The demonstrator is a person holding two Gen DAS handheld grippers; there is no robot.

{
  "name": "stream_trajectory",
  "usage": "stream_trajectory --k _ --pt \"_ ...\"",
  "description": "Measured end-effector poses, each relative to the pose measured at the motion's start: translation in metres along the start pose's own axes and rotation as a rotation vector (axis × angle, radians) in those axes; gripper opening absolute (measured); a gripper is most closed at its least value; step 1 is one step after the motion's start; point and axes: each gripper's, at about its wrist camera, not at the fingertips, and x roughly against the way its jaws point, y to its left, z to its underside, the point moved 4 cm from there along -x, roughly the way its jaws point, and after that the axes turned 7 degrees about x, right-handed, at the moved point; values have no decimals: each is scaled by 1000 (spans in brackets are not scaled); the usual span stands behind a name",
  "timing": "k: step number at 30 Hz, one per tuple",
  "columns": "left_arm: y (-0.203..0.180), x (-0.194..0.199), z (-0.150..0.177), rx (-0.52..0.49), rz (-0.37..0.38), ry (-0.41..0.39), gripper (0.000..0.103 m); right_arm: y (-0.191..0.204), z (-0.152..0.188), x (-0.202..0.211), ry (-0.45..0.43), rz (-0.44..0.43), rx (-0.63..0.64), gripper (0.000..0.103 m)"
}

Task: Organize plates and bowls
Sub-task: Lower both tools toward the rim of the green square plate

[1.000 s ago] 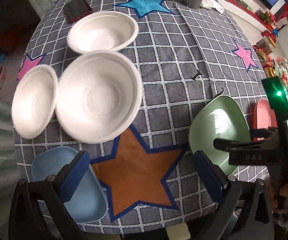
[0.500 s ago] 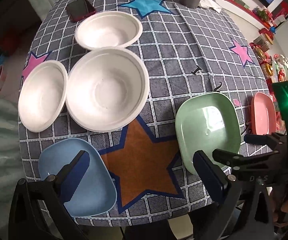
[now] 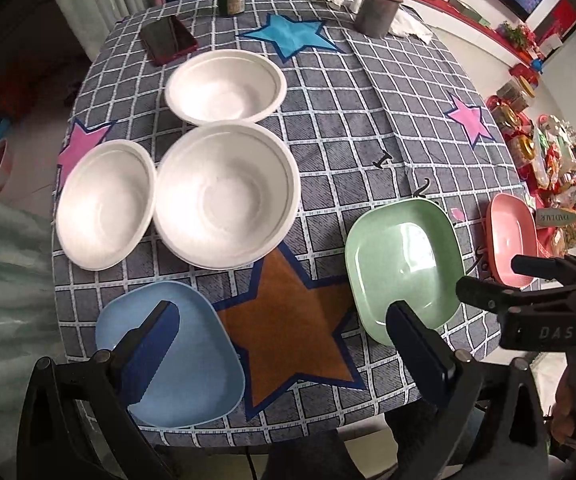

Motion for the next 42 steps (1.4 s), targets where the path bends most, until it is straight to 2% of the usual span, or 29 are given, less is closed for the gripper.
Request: stream_trajectory --k 2,6,8,9,10,11,22,42 --pt "1 2 -1 11 -4 -1 103 5 27 -9 -2 0 8 102" --pt "-4 3 -3 35 -13 1 103 12 44 -17 10 -1 38 102" --pt "-9 3 -5 37 -20 3 103 -1 19 -6 21 -5 49 102" --pt "-12 3 -6 36 -24 5 103 -13 -4 18 25 -6 51 102" --pt "-14 2 -6 35 -26 6 103 -22 -30 23 30 -7 53 102" --pt "-16 3 -6 34 -29 7 103 -28 -37 36 35 -10 53 102" --pt "-29 -6 -7 44 -49 37 103 -42 -43 27 48 -11 69 102" --pt "-41 -31 -1 29 -62 115 103 -60 -37 9 98 -25 8 102"
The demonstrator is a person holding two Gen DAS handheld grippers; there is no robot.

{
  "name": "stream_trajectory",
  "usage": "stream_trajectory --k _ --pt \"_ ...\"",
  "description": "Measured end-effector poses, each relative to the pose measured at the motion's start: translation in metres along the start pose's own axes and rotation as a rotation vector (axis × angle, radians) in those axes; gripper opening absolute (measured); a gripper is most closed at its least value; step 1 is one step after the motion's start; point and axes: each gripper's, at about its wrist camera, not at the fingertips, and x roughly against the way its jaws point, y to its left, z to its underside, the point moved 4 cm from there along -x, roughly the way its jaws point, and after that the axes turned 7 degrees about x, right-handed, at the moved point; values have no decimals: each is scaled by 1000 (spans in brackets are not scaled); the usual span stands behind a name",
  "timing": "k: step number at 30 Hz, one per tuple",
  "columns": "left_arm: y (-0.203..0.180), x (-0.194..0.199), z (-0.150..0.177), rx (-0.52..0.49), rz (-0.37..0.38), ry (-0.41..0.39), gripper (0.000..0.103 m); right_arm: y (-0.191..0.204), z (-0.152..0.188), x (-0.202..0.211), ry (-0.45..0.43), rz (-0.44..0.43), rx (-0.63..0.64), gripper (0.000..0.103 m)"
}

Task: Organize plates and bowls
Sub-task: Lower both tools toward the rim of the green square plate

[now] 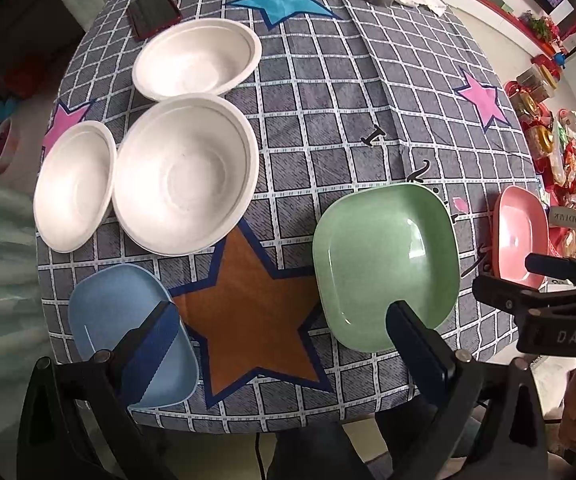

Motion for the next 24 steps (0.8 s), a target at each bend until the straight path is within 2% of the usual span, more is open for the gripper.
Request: stream_trajectory --k 18,24 --pt "-10 -57 3 28 -52 74 103 -4 -10 -39 82 36 26 102" --pt "-6 -74 2 88 -56 82 103 3 -20 -48 91 37 44 102"
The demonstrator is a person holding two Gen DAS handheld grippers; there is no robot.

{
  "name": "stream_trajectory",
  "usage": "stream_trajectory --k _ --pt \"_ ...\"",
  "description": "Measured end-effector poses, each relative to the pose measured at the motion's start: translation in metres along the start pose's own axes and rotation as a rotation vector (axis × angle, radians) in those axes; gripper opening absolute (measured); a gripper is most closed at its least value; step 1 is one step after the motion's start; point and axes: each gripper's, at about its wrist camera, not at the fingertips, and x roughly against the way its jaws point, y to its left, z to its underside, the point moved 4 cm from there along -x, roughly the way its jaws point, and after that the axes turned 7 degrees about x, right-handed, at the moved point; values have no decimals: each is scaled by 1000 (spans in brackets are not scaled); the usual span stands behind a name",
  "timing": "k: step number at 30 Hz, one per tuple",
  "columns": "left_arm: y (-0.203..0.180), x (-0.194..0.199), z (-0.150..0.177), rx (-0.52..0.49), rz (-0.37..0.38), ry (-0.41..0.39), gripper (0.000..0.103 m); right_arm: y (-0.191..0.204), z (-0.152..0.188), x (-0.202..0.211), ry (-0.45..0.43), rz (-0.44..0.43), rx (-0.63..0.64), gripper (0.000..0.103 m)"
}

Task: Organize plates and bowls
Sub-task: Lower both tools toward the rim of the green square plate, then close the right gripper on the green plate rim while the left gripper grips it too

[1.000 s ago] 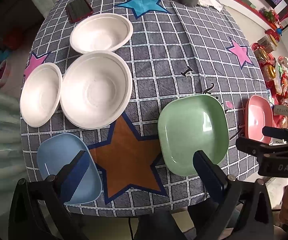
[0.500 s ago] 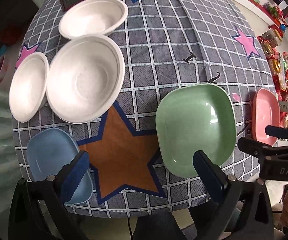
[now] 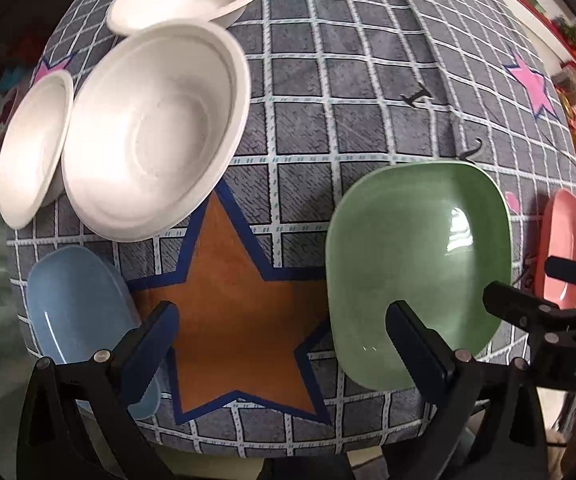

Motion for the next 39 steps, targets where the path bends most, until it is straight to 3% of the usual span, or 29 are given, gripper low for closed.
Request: stream_trajectory --k 10,13,17,19,26,29,31,34,39 --pt "13 -42 -2 54 -31 20 103 27 -27 -27 35 -14 12 102" --pt "16 -58 -1 30 -55 27 103 33 -24 -38 49 -5 13 102" --pt "12 -67 1 45 -26 4 103 41 -23 -50 69 30 23 103" --pt "15 -72 -1 79 9 17 103 44 -22 -55 69 45 31 103" --pt "30 -87 -12 222 8 37 103 33 -41 -66 82 46 -30 103" --pt "30 -89 -24 207 -17 62 103 30 -51 -69 94 29 -81 103" --pt "24 -90 -29 152 -37 48 97 27 -55 -71 94 24 -88 103" --pt "8 -88 -30 53 -23 37 79 36 -54 -69 58 38 -57 94" --pt "-9 -95 -31 -9 43 63 55 72 -42 -60 10 29 13 52"
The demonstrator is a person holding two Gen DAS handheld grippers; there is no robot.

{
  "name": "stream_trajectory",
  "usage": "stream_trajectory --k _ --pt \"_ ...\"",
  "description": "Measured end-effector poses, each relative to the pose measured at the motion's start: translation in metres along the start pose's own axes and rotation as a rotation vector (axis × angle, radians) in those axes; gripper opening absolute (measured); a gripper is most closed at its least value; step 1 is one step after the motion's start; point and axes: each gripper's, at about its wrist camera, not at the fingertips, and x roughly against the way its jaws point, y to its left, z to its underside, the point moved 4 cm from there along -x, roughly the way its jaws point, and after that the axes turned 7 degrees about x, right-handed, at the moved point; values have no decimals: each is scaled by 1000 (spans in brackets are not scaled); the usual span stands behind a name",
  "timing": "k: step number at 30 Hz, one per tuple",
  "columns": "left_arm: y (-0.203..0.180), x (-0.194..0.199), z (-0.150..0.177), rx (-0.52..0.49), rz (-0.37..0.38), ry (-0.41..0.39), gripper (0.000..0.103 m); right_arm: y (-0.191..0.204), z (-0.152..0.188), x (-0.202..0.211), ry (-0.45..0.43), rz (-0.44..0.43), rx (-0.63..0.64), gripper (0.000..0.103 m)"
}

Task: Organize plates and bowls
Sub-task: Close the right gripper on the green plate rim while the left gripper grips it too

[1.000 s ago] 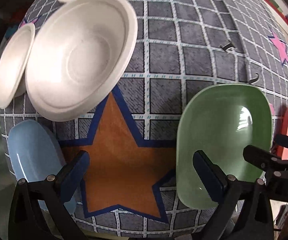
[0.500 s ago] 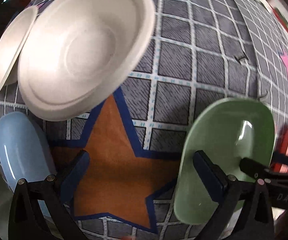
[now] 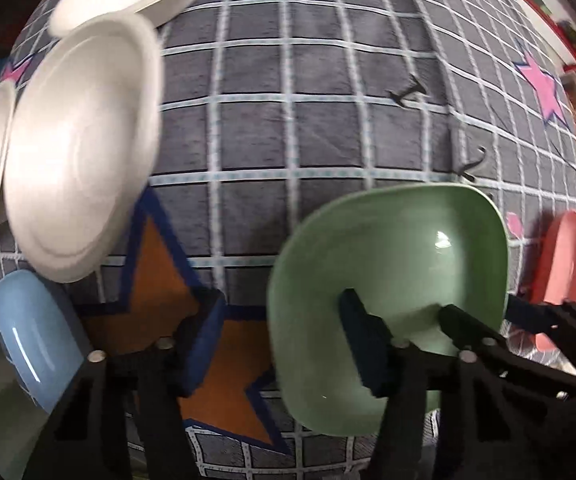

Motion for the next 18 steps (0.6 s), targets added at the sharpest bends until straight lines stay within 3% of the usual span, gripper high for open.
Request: stream_trajectory --k 1,3,6,12,16,18 --pt "-3 -2 0 -24 9 2 46 6 7 0 -1 -9 -2 48" --pt "-26 1 6 -53 10 10 42 20 9 -1 8 -58 7 33" --pt "-32 -3 7 -56 14 23 42 46 16 -3 18 -63 7 32" --pt "-14 -4 48 -65 6 18 42 82 42 -17 50 -105 -10 32" --pt "10 10 79 -47 6 17 42 114 52 -26 78 -118 17 32" --pt "42 18 90 -19 15 14 42 140 59 -24 82 -124 44 32"
